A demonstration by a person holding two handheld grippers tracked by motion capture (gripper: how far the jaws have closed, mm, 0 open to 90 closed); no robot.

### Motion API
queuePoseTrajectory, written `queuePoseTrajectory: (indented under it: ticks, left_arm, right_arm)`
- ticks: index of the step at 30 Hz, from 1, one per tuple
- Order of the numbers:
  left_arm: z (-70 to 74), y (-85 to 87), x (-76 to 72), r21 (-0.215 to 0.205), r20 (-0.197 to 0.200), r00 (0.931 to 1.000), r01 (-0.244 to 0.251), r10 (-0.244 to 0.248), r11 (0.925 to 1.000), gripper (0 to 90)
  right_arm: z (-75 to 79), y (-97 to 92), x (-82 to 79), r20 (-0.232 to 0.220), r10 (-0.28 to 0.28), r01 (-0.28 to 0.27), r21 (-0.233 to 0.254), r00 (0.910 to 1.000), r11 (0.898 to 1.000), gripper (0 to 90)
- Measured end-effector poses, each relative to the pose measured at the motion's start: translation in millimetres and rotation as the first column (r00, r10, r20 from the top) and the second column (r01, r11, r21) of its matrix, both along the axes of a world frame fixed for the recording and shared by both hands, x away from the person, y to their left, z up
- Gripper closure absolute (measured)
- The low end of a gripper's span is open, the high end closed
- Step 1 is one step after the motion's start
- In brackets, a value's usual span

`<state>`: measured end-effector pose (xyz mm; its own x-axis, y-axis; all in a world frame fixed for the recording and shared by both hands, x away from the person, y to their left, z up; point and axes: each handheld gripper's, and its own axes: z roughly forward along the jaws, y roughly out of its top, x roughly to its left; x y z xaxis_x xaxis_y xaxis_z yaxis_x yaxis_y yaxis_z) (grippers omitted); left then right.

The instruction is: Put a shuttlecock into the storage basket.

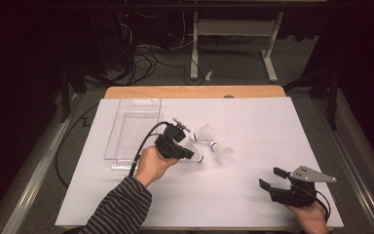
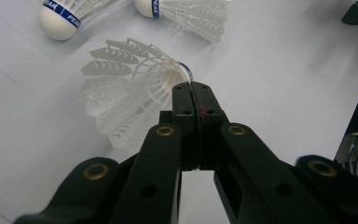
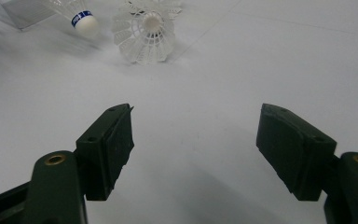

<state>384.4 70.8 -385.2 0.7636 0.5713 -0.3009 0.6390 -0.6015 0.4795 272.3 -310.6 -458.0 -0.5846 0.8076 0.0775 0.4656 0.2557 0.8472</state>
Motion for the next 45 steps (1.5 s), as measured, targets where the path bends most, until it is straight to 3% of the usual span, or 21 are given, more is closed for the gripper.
queuePoseTrajectory:
  ticks: [13, 23, 45]
  left_arm:
    - [9.7, 9.8, -4.3, -0.015, 0.033, 0.9993, -0.014, 0.015, 0.9998, 89.4]
    - [16.3, 21.1, -5.5, -0.057, 0.059, 0.9971, -0.046, 0.049, 0.9973, 89.5]
    - [31.1, 46.7, -9.5, -0.122, 0.121, 0.9854, -0.104, 0.119, 0.987, 89.5]
  right_arm:
    - [0.0, -0.1, 0.0, 0.0, -0.001, 0.001, 0.001, 1.0, 1.0, 27.7]
    - [0.0, -0.2, 0.0, 0.001, -0.001, 0.001, 0.001, 1.0, 1.0, 27.7]
    - [0.1, -0.3, 0.1, 0.0, -0.003, 0.003, 0.002, 1.0, 1.0, 27.7]
